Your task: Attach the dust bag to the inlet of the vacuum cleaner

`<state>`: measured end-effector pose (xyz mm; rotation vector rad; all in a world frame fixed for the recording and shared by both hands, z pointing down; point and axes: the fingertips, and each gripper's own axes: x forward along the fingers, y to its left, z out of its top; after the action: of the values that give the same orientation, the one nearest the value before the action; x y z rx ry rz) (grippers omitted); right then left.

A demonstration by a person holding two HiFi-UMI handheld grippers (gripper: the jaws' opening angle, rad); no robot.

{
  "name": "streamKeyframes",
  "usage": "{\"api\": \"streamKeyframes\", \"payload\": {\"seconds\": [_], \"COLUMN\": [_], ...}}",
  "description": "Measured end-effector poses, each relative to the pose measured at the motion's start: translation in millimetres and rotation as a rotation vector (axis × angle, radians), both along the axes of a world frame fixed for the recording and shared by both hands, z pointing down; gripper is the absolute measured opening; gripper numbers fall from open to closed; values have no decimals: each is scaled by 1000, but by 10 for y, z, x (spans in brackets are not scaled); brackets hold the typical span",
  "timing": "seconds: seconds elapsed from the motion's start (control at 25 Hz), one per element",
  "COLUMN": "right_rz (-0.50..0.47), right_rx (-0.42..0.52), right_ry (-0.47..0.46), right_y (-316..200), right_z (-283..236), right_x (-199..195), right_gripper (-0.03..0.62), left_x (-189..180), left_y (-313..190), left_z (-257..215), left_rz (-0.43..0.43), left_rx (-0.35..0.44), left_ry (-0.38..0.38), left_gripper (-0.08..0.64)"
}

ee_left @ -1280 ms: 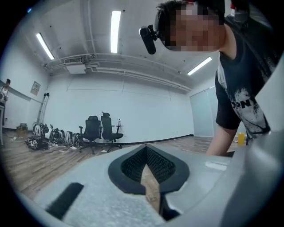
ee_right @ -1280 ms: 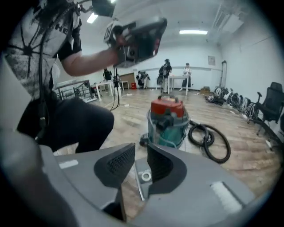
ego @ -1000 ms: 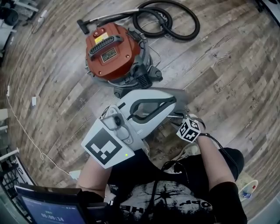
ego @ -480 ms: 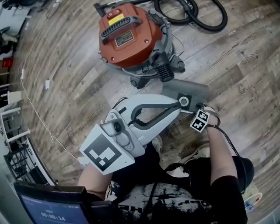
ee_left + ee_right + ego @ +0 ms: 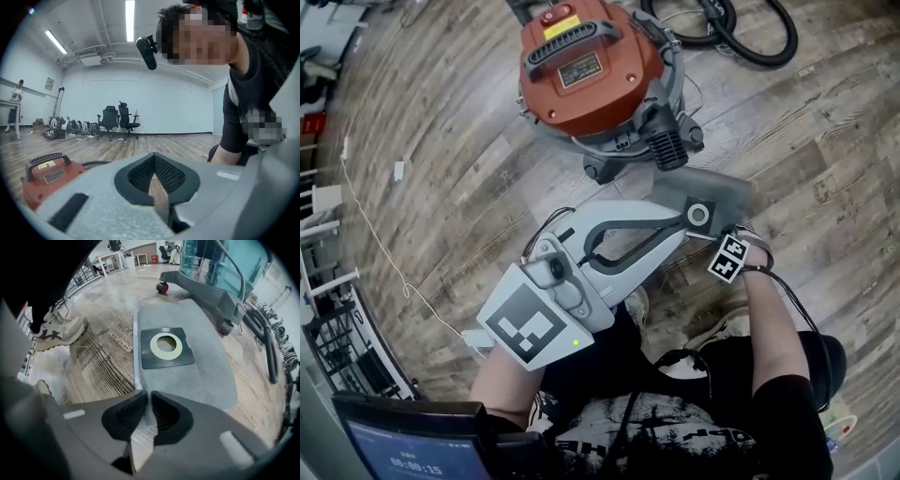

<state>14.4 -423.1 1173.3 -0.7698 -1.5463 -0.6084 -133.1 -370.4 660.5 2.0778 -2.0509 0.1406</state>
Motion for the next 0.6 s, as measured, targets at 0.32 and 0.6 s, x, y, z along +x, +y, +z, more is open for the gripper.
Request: {"api": "streamKeyframes", "payload": {"seconds": [0.32, 0.6], "right_rz": [27, -7], "right_rx": [-27, -69], "right_ry": [-57, -146], "right_y": [-93, -70], "right_z": [-364, -1006], "right_x": [-177, -390], "right_gripper": [34, 25], "left_x": [-69, -79], "left_y": [66, 115], "left_z": [30, 71], "left_rz": [-11, -14], "left_rx": [6, 6], "left_ry": [3, 18], "left_gripper": [2, 2]}}
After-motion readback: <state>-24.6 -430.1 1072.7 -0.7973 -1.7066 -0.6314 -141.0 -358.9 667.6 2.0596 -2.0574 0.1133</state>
